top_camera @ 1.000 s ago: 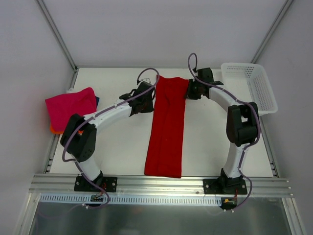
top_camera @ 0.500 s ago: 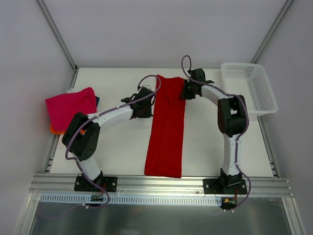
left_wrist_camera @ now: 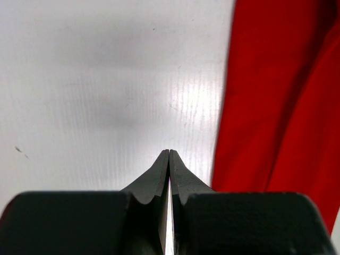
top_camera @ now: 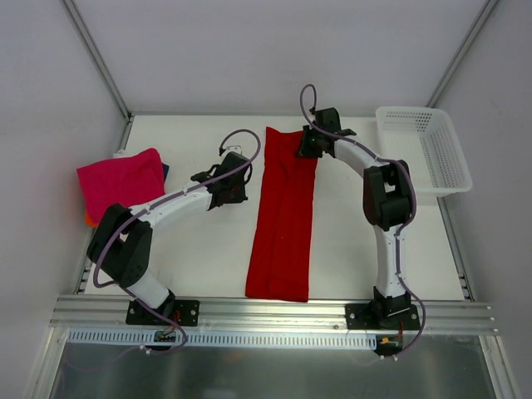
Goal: Fold and stack the t-shirts
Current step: Fold the tshirt
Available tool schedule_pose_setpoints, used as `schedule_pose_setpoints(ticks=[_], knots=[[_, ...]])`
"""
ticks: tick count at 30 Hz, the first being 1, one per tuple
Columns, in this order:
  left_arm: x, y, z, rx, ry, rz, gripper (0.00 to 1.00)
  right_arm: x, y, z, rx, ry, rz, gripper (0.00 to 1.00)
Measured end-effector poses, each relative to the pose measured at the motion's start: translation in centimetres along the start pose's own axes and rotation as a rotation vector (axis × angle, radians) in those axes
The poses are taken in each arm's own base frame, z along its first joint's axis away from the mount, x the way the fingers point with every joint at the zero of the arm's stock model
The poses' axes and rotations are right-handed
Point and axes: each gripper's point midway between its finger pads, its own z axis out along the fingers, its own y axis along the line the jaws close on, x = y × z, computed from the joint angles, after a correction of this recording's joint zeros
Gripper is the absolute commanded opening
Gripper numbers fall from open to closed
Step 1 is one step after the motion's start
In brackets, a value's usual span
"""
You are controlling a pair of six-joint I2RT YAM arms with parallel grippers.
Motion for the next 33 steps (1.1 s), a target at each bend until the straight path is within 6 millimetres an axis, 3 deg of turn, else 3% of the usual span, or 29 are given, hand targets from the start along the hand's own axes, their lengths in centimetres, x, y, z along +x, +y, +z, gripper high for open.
schedule_pose_setpoints(ticks=[11,17,24,33], knots=[[1.5,1.9,0.4,-0.047,0.023,-0.001,0.00,2.9,2.4,1.9,-0.023,0.059,-0.022,0.15],[1.5,2.0,0.4,-0.049,0.023,-0.012,0.00,3.8,4.1,2.1,-0.045,0.072,-0.036,0.15],[2.3,2.4,0.7,-0.057,0.037,-0.017,0.00,3.5,7.9,1.6,-0.105,0.060,-0.072,0.15],[2.6,2.5,0.8,-0.060,0.041,-0.017,0.00,5.6,10.4,1.7,-0.141,0.097,-0.105,0.15]])
